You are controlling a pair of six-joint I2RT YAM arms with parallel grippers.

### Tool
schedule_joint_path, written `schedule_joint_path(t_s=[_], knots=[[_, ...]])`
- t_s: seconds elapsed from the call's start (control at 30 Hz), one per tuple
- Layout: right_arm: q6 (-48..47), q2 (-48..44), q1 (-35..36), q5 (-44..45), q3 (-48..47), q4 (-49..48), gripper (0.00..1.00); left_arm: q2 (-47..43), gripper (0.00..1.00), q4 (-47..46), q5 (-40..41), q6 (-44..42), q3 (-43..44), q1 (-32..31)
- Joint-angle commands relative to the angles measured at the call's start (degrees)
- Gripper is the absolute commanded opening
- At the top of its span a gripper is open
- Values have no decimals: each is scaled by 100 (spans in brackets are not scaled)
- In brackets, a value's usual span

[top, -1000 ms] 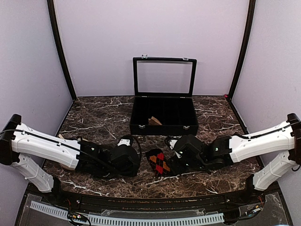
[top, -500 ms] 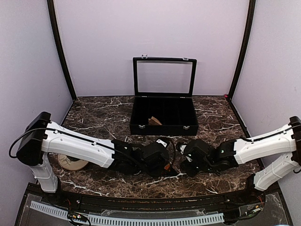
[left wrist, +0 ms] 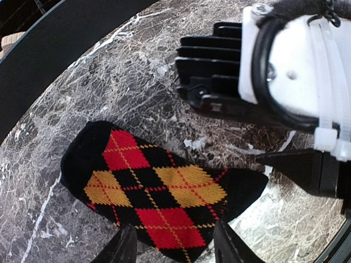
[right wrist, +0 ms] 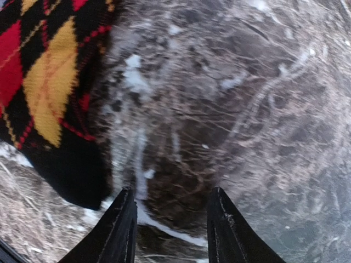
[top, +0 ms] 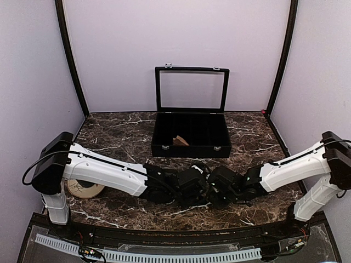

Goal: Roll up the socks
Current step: Rotate the sock at the center of the board.

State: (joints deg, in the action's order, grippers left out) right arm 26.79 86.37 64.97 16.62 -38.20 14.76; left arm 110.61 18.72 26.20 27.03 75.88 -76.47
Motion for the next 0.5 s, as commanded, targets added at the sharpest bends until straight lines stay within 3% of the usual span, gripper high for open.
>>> schedule_joint_path(t_s=[0.0,0.47], knots=[[187,191,-15,-490,-181,-257,40,-312,50,167,115,93,-228,-36],[750,717,331,-844,-596,-127,40,-1724,50,296,605,1601,-1709,-51]])
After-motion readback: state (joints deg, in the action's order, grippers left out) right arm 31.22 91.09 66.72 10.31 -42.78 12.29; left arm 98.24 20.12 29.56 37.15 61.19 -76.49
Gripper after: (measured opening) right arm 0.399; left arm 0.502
